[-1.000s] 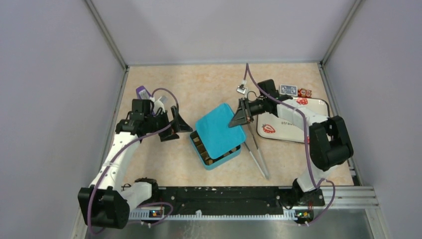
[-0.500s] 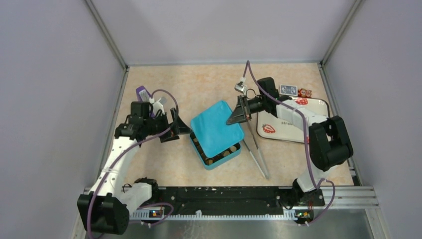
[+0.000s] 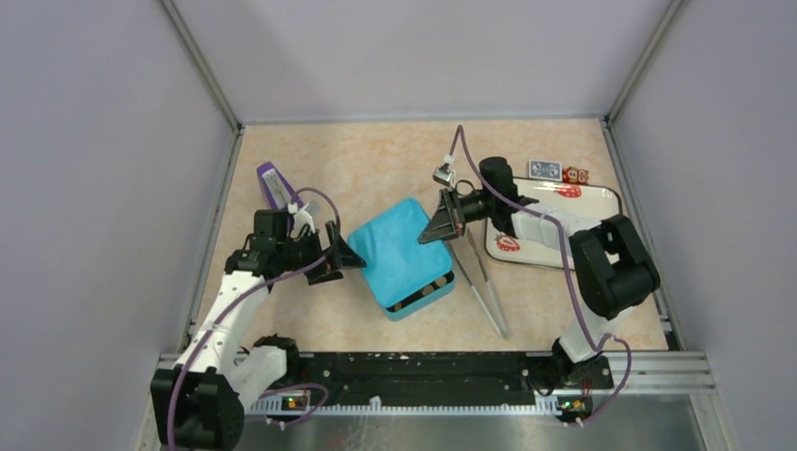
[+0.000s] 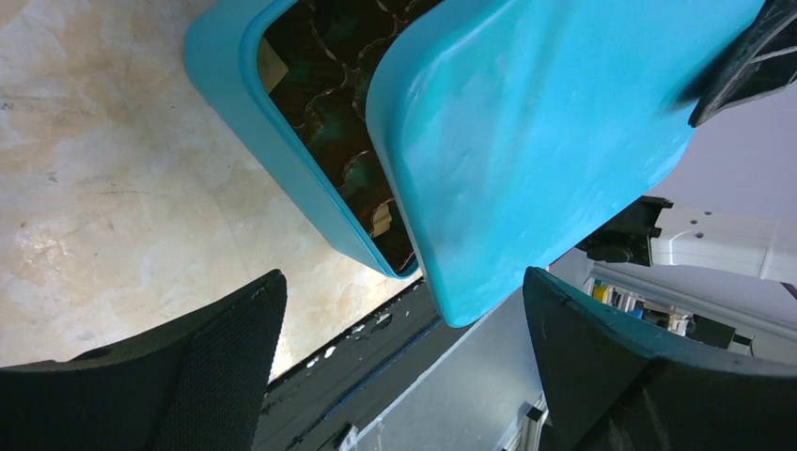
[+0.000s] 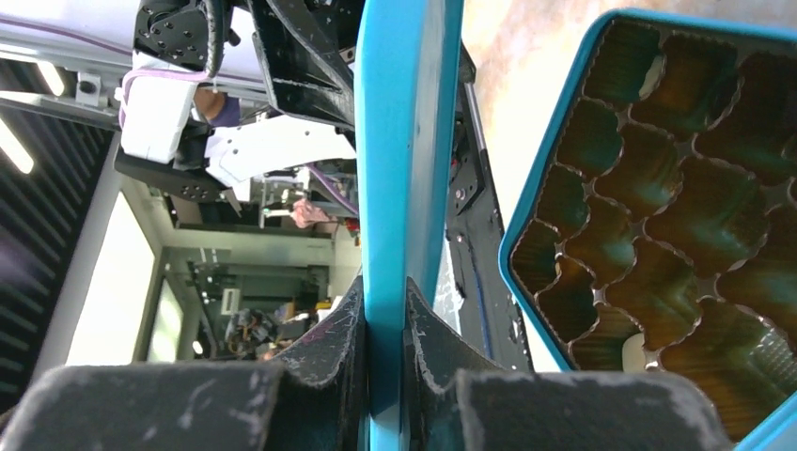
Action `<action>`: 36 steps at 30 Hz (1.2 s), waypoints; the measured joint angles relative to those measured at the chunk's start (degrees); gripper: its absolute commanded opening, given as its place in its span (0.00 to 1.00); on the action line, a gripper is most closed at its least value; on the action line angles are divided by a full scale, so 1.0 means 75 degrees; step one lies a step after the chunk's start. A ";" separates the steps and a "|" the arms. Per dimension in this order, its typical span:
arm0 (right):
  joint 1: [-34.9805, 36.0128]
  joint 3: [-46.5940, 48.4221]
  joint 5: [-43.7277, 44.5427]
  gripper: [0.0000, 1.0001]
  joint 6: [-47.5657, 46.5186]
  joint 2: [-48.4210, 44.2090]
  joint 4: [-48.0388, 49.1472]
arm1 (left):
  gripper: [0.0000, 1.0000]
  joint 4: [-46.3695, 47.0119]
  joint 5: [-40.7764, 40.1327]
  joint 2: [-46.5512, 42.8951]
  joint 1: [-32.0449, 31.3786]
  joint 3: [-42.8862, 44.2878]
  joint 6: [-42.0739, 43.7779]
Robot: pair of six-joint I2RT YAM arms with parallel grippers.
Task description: Pack the chocolate
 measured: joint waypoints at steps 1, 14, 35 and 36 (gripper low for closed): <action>0.0000 -0.0102 -0.0023 0.00 0.0119 0.0023 0.0181 | 0.99 0.0070 0.0017 0.0000 0.0000 -0.0061 -0.0023; 0.0003 -0.0469 -0.0131 0.00 0.0597 0.0399 0.0953 | 0.98 0.0737 0.0157 0.0326 0.0000 -0.0612 -0.0294; -0.0055 -0.0463 -0.0149 0.00 0.0055 0.1084 0.0612 | 0.97 0.1212 0.0224 0.0860 0.0000 -0.1037 -0.0262; -0.0058 -0.0463 -0.0146 0.00 -0.0003 0.1105 0.0539 | 0.97 0.1268 0.0227 0.0906 0.0000 -0.1046 -0.0265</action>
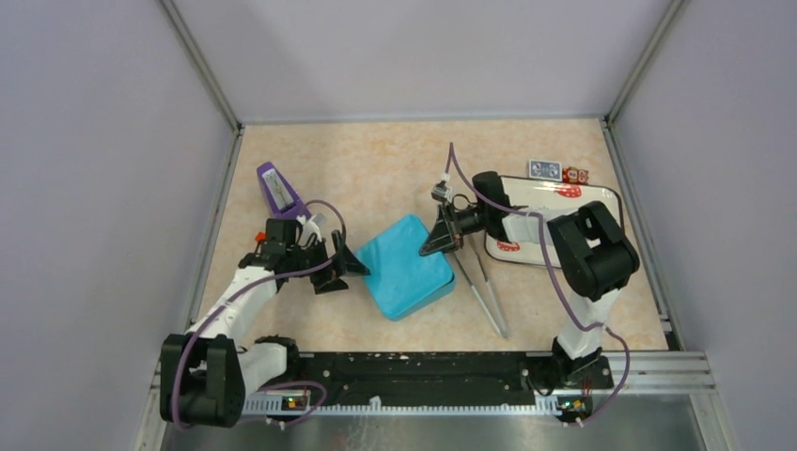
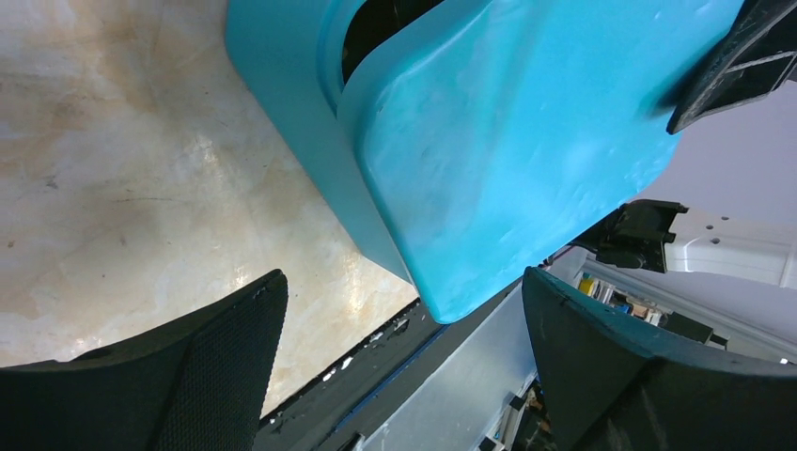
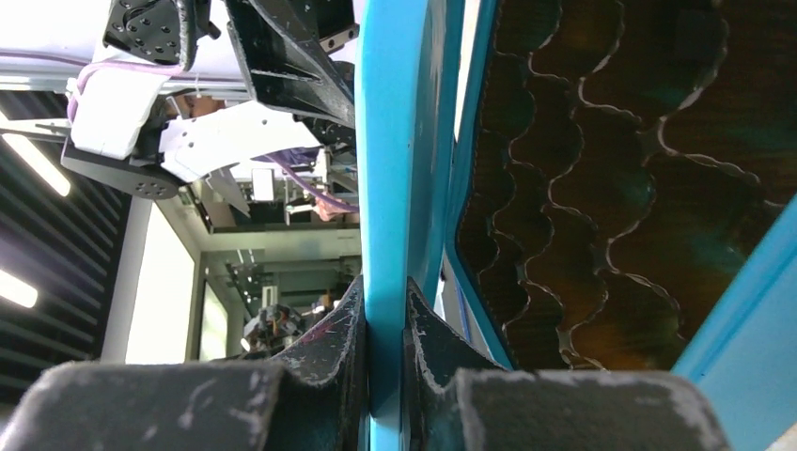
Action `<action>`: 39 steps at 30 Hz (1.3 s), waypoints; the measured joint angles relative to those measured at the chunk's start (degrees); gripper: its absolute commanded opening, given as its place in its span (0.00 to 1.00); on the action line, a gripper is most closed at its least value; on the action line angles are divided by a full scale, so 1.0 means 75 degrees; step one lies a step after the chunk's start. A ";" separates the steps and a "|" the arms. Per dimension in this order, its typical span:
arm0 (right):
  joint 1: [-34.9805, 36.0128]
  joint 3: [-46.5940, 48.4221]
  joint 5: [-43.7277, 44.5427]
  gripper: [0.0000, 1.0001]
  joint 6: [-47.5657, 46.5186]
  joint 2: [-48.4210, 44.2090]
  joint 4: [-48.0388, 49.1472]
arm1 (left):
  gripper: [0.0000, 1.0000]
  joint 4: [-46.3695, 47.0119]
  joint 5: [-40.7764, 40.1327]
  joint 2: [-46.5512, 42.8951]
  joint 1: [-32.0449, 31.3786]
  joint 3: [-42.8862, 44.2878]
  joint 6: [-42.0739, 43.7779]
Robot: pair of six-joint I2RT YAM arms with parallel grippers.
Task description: Pack the chocolate
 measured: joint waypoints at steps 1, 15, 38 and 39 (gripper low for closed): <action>-0.0003 0.0003 0.0003 0.00 -0.0076 0.0026 -0.0105 | 0.97 0.0061 0.0003 0.0047 0.0000 -0.0006 -0.0003; -0.0216 0.0012 0.0023 0.00 -0.0472 0.0137 -0.0583 | 0.97 0.0729 0.0038 0.0592 -0.0003 -0.0009 -0.0035; -0.0335 0.0119 -0.0009 0.00 0.0600 0.0603 0.0615 | 0.97 0.0833 -0.0041 0.1084 -0.0376 -0.0003 -0.0032; -0.0347 0.0119 -0.0012 0.00 0.0618 0.0603 0.0624 | 0.97 0.0836 -0.0055 0.1087 -0.0399 -0.0003 -0.0032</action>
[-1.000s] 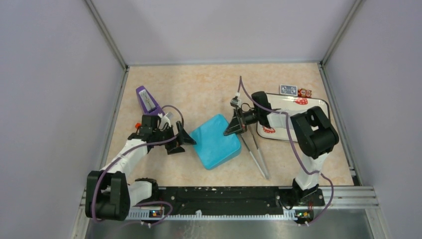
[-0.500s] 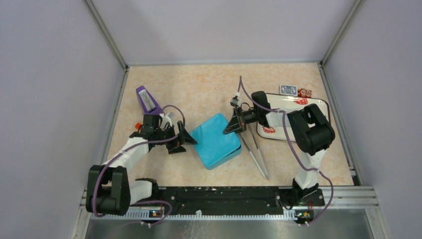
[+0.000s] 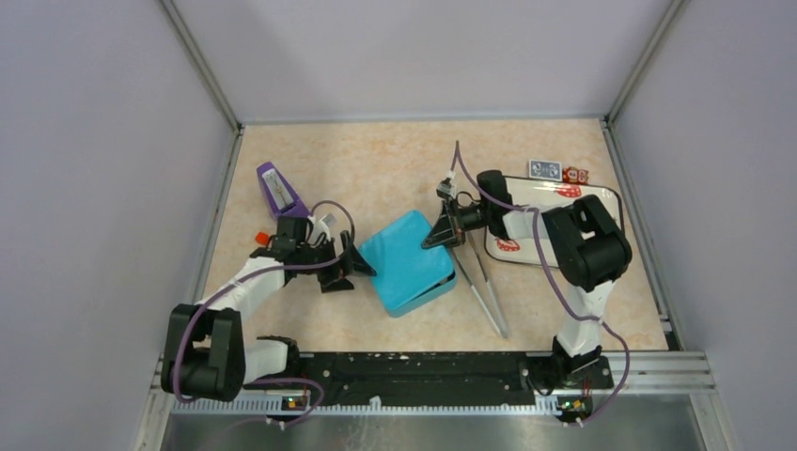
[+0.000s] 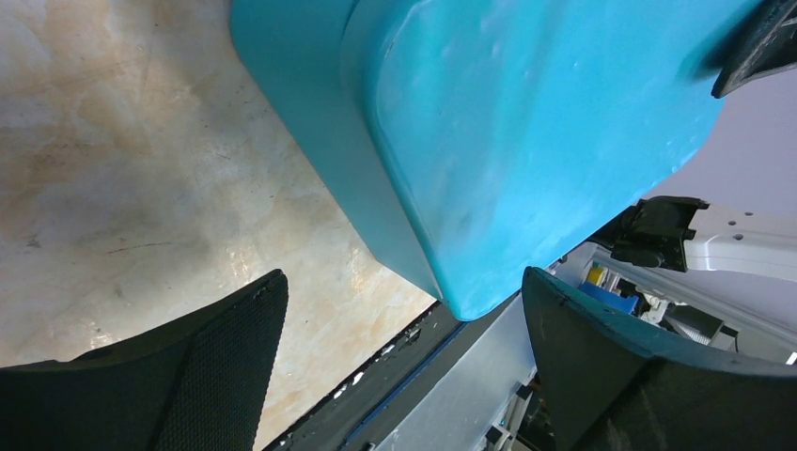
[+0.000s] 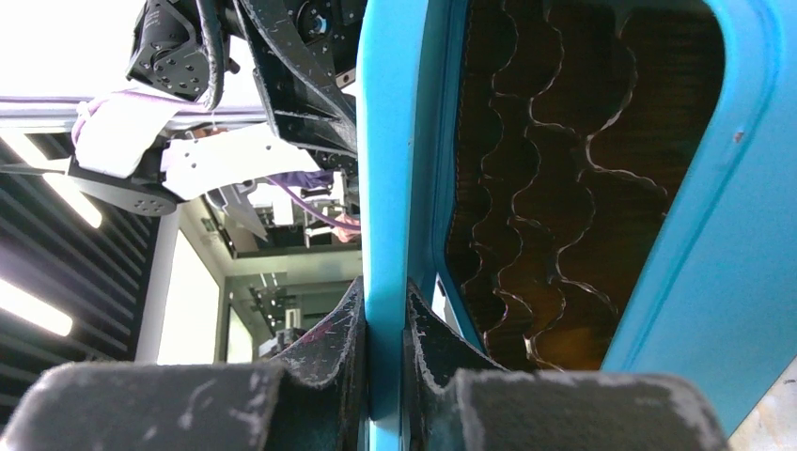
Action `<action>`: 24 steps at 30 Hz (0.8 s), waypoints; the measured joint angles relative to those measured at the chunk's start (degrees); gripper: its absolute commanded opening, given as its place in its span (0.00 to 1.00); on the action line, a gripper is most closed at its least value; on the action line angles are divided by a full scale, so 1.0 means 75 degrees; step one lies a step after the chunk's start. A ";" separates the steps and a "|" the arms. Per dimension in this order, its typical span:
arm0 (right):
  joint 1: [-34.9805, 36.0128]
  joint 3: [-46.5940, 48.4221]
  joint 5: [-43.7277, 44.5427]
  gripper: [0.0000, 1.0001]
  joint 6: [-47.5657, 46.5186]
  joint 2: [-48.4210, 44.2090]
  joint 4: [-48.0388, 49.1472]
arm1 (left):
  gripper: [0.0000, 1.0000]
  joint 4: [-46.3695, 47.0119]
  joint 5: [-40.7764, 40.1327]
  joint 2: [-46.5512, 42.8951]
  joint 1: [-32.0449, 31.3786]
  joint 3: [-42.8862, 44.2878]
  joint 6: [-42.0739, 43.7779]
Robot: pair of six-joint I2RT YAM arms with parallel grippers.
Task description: Pack the chocolate
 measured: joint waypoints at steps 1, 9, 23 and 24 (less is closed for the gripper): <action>-0.0006 0.0000 0.0000 0.00 0.0006 0.0000 0.0006 | 0.97 0.0000 -0.0009 0.0003 -0.0017 0.0009 0.0000; -0.0058 -0.0044 0.0006 0.00 0.0035 0.0000 0.0032 | 0.98 0.0055 -0.0087 0.0003 -0.0297 0.0192 -0.0061; -0.0111 -0.0221 0.0090 0.30 -0.0038 0.0000 0.0187 | 0.96 0.0723 -0.0621 0.0860 -0.1212 0.0216 -0.0533; -0.0122 -0.0221 0.0128 0.32 -0.0070 -0.0003 0.0146 | 0.96 0.0743 -0.0662 0.0889 -0.1227 0.0216 -0.0533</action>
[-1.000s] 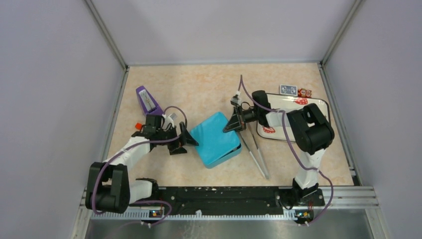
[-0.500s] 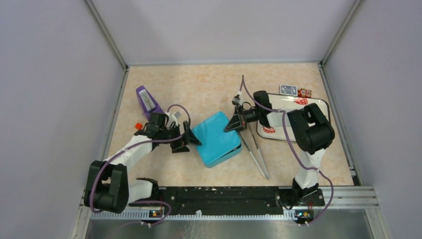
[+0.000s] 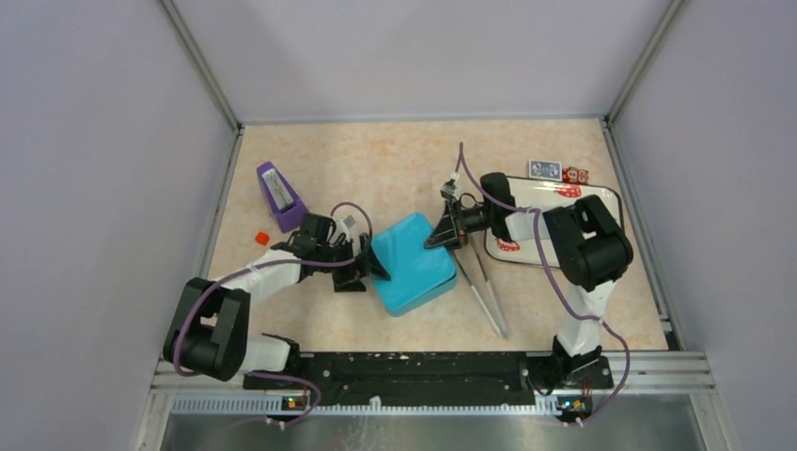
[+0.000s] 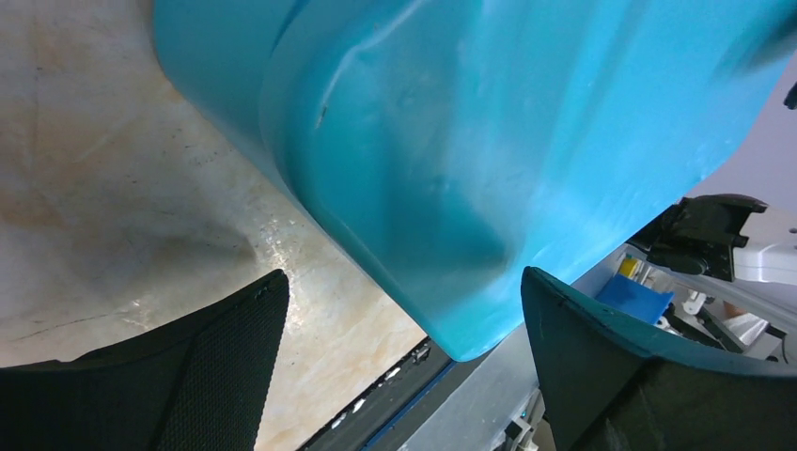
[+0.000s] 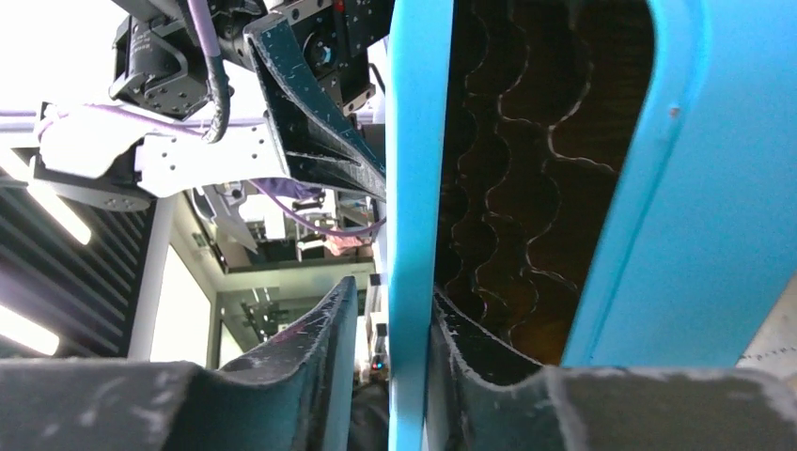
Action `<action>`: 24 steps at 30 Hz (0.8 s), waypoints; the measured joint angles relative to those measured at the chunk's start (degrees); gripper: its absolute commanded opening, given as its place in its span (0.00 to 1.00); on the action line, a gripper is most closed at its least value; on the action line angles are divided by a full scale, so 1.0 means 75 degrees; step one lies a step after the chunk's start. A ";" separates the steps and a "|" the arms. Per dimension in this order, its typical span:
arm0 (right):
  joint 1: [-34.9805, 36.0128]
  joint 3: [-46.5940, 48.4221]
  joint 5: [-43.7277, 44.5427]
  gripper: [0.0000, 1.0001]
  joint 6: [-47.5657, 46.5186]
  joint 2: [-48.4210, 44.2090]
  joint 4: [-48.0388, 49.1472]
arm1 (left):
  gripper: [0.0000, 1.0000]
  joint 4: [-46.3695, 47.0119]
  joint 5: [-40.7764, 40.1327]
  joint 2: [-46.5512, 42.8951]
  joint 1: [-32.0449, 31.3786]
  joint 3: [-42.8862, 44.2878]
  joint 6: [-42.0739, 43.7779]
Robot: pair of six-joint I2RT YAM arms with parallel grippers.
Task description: Pack the chocolate
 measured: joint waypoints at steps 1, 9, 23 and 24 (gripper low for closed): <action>-0.0015 0.0000 0.0041 0.35 -0.0067 -0.0003 -0.0050 | 0.97 0.0020 -0.0050 0.0015 -0.0029 0.0003 0.0003; -0.0082 0.0093 0.0522 0.42 -0.1139 -0.0452 -0.1545 | 0.97 0.0143 -0.0254 0.0481 -0.0073 0.0256 0.0102; -0.0294 0.0726 0.2226 0.49 -0.3369 -0.1673 -0.5115 | 0.97 0.0146 -0.0152 0.0880 -0.0140 0.0595 0.0248; -0.0294 0.0819 0.2445 0.53 -0.3515 -0.1734 -0.5353 | 0.97 0.0146 -0.0146 0.0927 -0.0152 0.0629 0.0254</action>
